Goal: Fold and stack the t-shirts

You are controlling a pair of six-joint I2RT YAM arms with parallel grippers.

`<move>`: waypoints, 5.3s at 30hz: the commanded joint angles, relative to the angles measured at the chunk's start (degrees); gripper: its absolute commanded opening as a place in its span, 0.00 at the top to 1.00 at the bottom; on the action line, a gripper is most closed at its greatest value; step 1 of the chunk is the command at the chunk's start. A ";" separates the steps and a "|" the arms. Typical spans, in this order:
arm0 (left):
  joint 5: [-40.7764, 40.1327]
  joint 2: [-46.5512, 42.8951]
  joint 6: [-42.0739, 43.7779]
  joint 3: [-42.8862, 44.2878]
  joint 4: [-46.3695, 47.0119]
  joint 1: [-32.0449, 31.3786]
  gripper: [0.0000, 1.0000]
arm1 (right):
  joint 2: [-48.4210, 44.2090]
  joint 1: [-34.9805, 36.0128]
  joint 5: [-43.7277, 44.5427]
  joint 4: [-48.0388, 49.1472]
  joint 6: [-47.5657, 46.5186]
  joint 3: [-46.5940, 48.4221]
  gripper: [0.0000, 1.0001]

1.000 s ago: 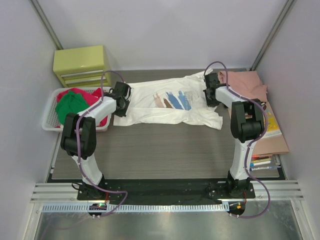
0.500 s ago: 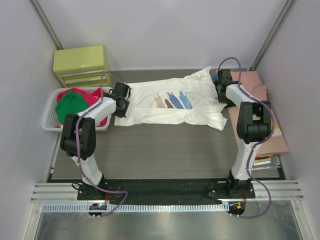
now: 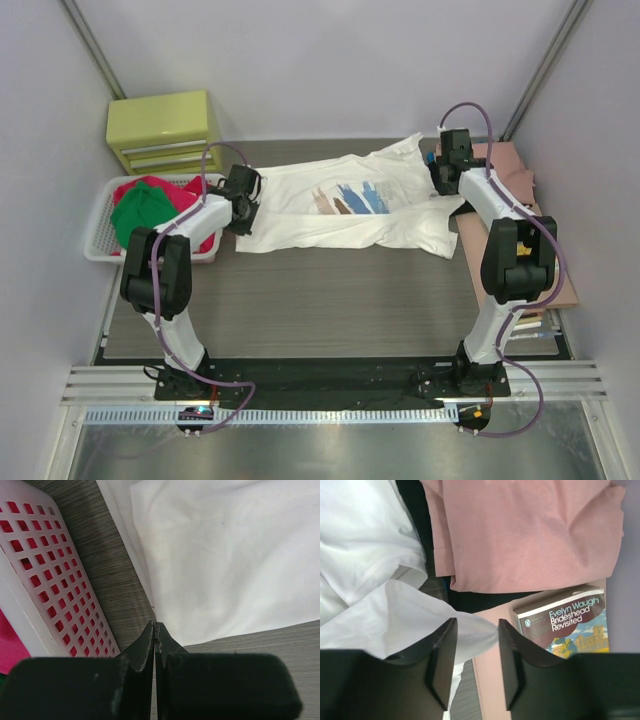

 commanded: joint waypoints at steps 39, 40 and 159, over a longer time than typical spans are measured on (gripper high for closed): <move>1.13 -1.66 1.50 -0.39 0.87 -0.31 1.00 | 4.54 5.23 -78.50 -35.40 -19.26 16.40 0.04; 1.13 -1.83 1.42 -0.39 0.87 -0.31 1.00 | -0.43 5.84 -71.15 -28.29 -12.45 11.52 0.02; -5.29 5.28 -6.76 5.05 5.62 8.56 1.00 | -13.95 12.53 -13.77 4.47 -2.18 -24.92 0.35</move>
